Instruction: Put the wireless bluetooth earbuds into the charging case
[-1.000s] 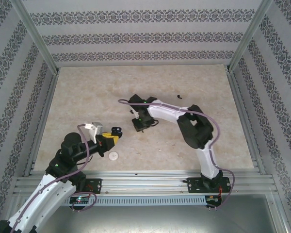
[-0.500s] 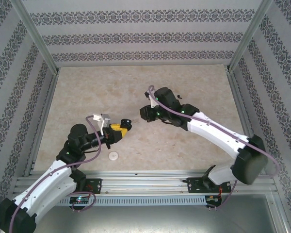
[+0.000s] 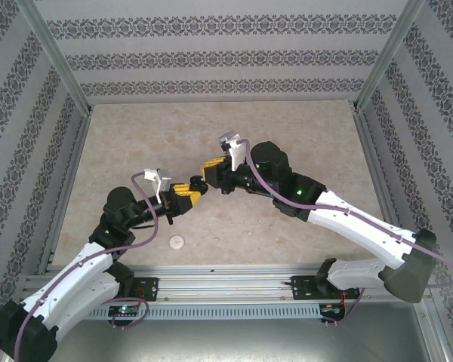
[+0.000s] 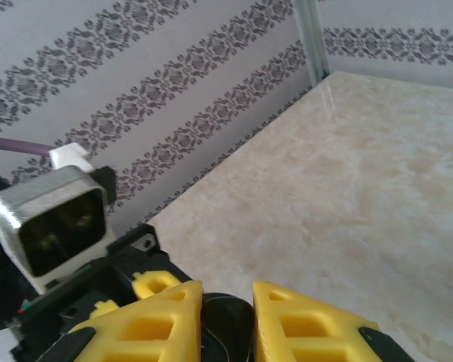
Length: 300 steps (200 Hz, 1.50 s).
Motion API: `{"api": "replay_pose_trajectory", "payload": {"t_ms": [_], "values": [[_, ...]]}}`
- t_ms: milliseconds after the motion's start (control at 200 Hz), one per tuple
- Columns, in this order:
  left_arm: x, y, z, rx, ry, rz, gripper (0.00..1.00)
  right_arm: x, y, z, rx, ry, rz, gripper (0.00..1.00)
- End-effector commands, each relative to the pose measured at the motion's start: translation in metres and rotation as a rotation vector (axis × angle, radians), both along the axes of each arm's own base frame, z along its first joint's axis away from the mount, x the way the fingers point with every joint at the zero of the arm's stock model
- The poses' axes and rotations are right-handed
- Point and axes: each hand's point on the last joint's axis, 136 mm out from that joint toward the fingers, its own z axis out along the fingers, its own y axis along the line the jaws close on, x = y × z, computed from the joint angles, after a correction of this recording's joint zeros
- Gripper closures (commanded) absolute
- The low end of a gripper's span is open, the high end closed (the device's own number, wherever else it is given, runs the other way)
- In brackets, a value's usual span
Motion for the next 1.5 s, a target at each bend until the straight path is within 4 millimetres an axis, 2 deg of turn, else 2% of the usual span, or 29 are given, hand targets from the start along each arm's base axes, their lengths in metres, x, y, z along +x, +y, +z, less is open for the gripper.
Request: {"api": "replay_pose_trajectory", "payload": {"t_ms": [0, 180, 475, 724, 1494], "values": [[-0.009, -0.004, 0.038, -0.072, -0.093, -0.04, 1.0, -0.012, 0.01, 0.02, 0.066, -0.067, 0.054, 0.79], [-0.008, -0.002, 0.046, -0.1, -0.097, -0.033, 1.0, -0.018, 0.017, 0.017, 0.066, -0.075, 0.072, 0.8], [-0.008, 0.001, 0.057, -0.162, -0.104, -0.022, 1.0, -0.018, 0.017, 0.006, 0.059, -0.053, 0.07, 0.8], [-0.008, 0.001, 0.055, -0.173, -0.087, -0.025, 1.0, -0.02, 0.023, 0.005, 0.07, -0.036, 0.085, 0.81], [-0.009, 0.0, 0.042, -0.151, -0.058, -0.031, 1.0, -0.014, 0.022, 0.035, 0.107, -0.066, 0.052, 0.82]]}}
